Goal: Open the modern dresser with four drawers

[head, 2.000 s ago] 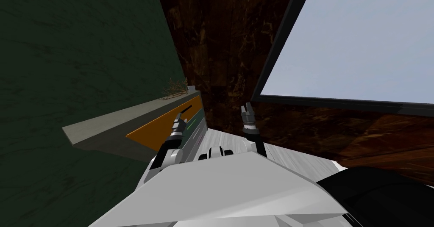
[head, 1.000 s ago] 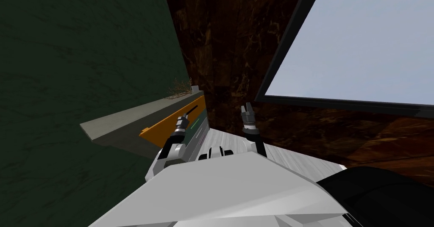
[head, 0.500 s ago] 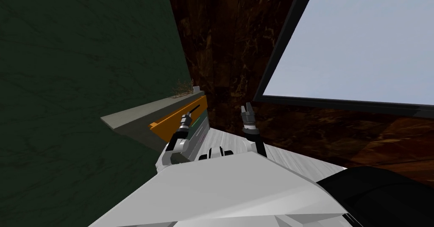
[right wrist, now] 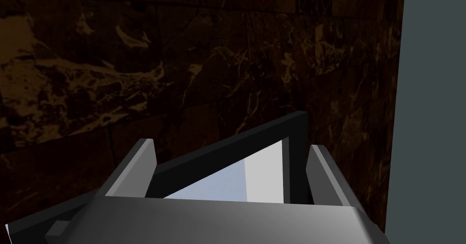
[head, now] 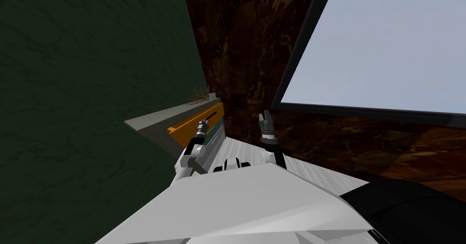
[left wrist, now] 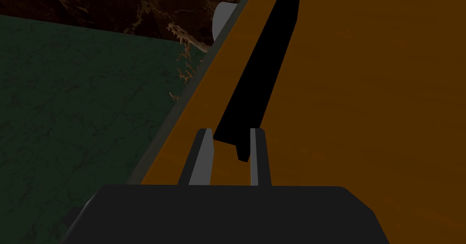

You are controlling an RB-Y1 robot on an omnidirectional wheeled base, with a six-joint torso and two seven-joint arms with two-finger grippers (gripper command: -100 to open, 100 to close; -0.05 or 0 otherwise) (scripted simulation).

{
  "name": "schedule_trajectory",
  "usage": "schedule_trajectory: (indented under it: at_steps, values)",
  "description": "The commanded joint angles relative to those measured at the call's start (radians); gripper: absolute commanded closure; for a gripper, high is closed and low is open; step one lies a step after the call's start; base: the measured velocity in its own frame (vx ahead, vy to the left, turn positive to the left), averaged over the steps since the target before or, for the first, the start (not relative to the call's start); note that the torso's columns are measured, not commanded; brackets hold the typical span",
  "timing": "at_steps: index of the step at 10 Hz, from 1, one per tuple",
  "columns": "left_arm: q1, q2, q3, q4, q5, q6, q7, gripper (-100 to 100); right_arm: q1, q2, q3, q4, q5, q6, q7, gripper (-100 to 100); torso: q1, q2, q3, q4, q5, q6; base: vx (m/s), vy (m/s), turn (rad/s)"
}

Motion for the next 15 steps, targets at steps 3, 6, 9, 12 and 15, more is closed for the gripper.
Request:
schedule_trajectory:
  at_steps: [3, 6, 9, 12, 15]
  values:
    - [-0.096, 0.017, -0.022, 0.132, 0.031, -0.009, -0.002, 100, 0.000, 0.000, 0.000, 0.000, 0.000, 0.000, 0.000, 0, -0.002, 0.004, 0.002, 0.002, -0.001, 0.000, -0.067, -0.030, 0.025]
    - [-0.191, 0.038, -0.041, 0.197, 0.063, -0.039, -0.003, 100, 0.000, 0.000, 0.000, 0.000, 0.000, 0.000, 0.000, 0, -0.004, 0.002, 0.000, 0.001, -0.001, 0.000, -0.065, -0.031, 0.079]
    - [-0.206, 0.038, -0.041, 0.268, 0.063, -0.039, -0.003, 100, 0.000, 0.000, 0.000, 0.000, 0.000, 0.000, 0.000, 0, -0.004, 0.001, 0.000, 0.002, -0.002, 0.002, -0.020, -0.013, -0.008]
    - [-0.289, 0.058, -0.059, 0.319, 0.095, -0.068, -0.004, 100, 0.000, 0.000, 0.000, 0.000, 0.000, 0.000, 0.000, 0, -0.003, 0.002, 0.000, 0.000, -0.001, 0.000, -0.064, -0.027, 0.077]
    - [-0.317, 0.058, -0.059, 0.399, 0.095, -0.068, -0.004, 100, 0.000, 0.000, 0.000, 0.000, 0.000, 0.000, 0.000, 0, -0.006, 0.002, 0.001, 0.004, -0.004, 0.004, -0.027, -0.012, -0.005]
